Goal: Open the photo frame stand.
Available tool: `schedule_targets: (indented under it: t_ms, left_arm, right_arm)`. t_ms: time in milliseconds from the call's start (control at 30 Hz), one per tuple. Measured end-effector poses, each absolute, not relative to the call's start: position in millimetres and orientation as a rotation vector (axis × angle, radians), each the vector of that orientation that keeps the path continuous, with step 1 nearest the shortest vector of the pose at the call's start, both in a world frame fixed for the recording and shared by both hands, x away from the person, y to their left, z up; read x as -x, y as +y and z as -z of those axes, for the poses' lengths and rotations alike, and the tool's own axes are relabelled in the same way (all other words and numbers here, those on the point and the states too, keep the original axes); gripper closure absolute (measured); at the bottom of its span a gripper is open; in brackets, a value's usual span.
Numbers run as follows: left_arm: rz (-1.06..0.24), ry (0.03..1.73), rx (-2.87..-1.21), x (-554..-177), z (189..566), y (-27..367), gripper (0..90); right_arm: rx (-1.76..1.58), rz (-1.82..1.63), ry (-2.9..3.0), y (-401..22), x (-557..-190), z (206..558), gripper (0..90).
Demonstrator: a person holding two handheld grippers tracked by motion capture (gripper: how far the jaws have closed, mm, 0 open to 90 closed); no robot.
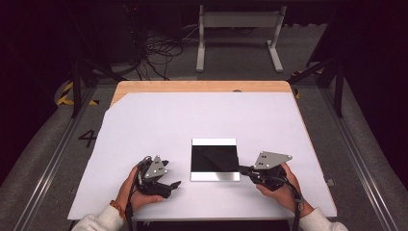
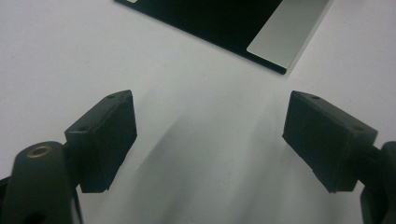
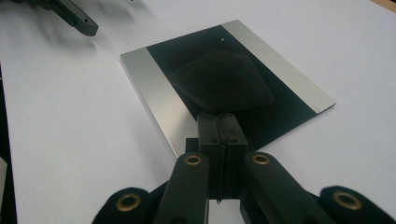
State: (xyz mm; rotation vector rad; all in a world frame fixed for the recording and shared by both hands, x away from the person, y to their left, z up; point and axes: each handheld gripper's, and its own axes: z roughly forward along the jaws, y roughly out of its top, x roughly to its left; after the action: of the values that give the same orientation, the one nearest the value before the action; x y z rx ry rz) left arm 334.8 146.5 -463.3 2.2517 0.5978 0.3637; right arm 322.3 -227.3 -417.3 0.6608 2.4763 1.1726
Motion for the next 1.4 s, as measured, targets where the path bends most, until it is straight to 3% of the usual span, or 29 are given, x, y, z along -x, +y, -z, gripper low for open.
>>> schedule_targets:
  t_ms: [1400]
  left_arm:
    - [-0.359, 0.601, -2.265, -335, 465, 143, 18.0]
  right_arm:
    - [-0.654, -1.214, 2.423, -215, -336, 407, 90.0]
